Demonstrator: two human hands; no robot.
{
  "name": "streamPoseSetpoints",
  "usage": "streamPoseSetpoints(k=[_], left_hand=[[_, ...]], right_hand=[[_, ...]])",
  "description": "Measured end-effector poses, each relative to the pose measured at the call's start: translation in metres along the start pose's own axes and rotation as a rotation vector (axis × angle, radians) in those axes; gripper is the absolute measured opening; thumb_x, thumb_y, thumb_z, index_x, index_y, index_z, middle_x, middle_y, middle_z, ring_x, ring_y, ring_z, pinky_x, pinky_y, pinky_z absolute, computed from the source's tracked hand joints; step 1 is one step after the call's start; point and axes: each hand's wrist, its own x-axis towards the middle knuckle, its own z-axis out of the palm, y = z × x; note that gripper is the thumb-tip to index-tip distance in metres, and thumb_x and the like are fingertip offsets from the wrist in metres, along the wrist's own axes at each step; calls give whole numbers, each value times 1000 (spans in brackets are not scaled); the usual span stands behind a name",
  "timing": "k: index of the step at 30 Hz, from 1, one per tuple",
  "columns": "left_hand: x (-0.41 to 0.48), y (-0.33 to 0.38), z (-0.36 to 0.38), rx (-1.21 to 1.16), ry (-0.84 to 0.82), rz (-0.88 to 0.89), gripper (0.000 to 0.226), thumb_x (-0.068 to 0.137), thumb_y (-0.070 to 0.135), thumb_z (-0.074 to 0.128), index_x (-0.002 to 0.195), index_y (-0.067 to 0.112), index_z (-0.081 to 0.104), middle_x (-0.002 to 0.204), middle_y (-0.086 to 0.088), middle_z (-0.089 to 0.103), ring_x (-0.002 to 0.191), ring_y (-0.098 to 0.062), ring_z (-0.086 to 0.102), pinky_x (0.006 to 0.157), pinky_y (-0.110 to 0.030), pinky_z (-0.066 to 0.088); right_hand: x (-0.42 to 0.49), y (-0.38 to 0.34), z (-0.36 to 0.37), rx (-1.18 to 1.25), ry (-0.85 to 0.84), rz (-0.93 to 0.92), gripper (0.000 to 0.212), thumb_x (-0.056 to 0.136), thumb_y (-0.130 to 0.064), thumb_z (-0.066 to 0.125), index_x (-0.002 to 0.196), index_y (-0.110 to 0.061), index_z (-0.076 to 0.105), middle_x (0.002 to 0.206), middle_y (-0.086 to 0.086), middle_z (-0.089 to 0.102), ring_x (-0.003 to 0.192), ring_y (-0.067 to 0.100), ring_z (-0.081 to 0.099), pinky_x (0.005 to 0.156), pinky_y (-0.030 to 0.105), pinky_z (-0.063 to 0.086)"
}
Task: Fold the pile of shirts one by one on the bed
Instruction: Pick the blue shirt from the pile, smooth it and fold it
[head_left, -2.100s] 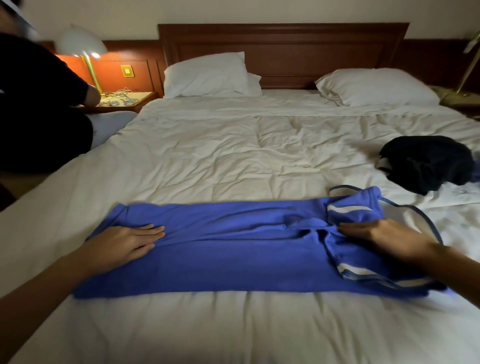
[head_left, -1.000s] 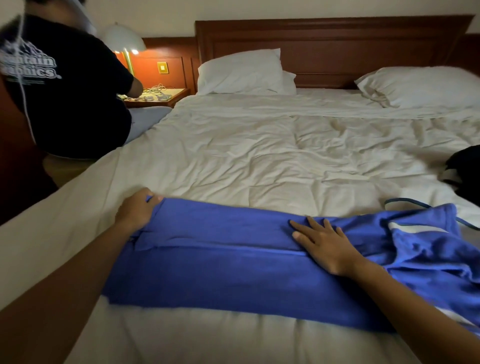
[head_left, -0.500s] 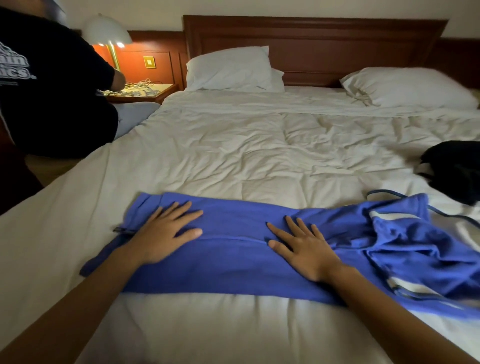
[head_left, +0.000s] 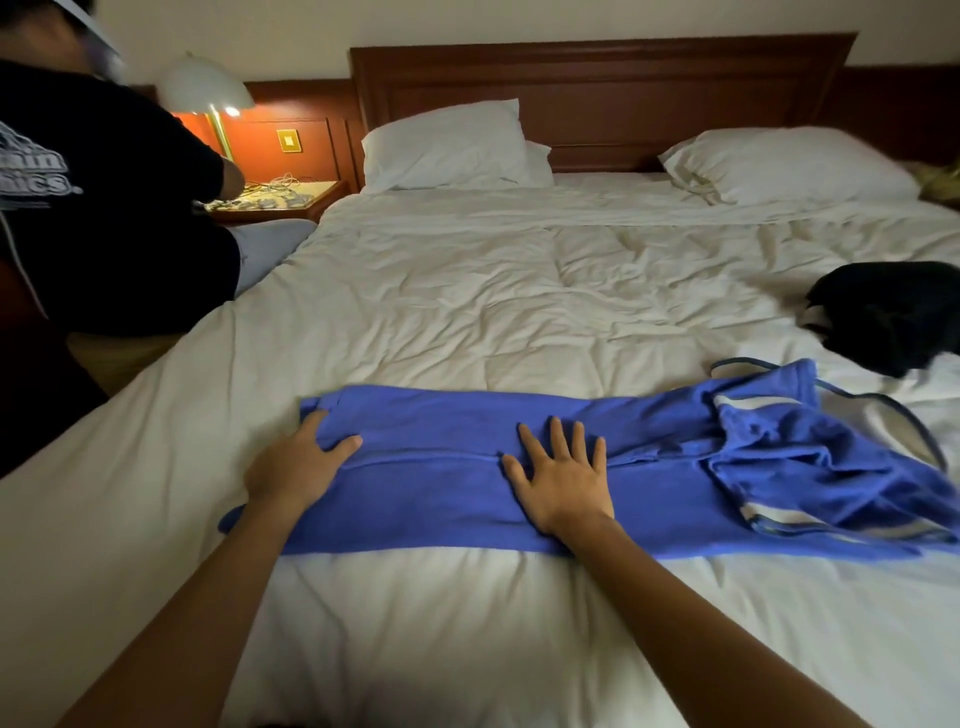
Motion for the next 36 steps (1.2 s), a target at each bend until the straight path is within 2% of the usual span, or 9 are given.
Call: streamPoseSetpoints(k=[5,12,17,19,22,26,30,32,36], left_hand=[[-5,-4,-8,-382,19,80,43,96,23,65,137,16,59,136,-12,61,121,-34,57,105,-43,44],[-13,3,-19,-540,40,76,36,101,14,57,136,15,61,139,-10,59,126,-30,54,111,-46,41],[-21,37,-21,-621,140,49,31,100,9,55,130,10,65,133,-12,63,123,-30,57,111,-41,41],[-24,74,-23,-627,158,93,30,100,8,54,127,10,66,131,-9,64,123,-26,57,106,-32,42],[-32,155,-14,-540,175,182,27,97,8,55,121,10,69,122,-12,68,113,-28,62,89,-25,44],[-72,265,36,-299,-66,409,37,98,16,55,135,17,58,119,-17,68,110,-35,64,90,-34,49],[-118,307,82,-300,-493,567,42,98,36,55,139,45,47,102,6,68,86,-27,72,66,-37,59],[-122,295,87,-338,-320,657,31,98,31,56,126,43,59,95,5,71,79,-25,71,69,-37,60],[-93,239,88,-289,155,715,28,96,18,61,124,19,67,122,-2,66,111,-23,63,98,-40,46]], right_hand=[[5,9,-1,-24,-112,-95,67,93,-73,11,154,-49,-2,167,3,-3,152,30,-6,120,53,-7],[7,52,-26,-39,-51,-18,67,96,-70,15,157,-40,12,167,6,0,152,32,-3,117,56,-10],[-4,60,-47,252,-184,-170,54,103,-55,29,146,-26,45,154,10,40,144,28,33,118,42,23],[-6,73,-67,458,-91,-142,41,105,-44,37,131,-24,61,134,7,62,128,30,52,105,40,40],[-12,103,-87,312,130,-98,42,104,-36,38,144,-27,49,139,7,58,132,29,49,108,43,36],[-19,150,-96,90,121,8,47,105,-35,31,152,-29,34,155,0,38,148,26,22,118,53,14],[-31,187,-96,228,116,68,41,104,-28,35,144,-25,47,150,7,46,144,26,32,115,49,24],[-38,192,-94,318,203,52,34,101,-23,42,130,-21,60,129,11,62,125,33,50,103,46,39],[-45,169,-90,476,299,70,34,98,-31,49,130,-23,58,109,13,69,110,36,56,87,41,44]])
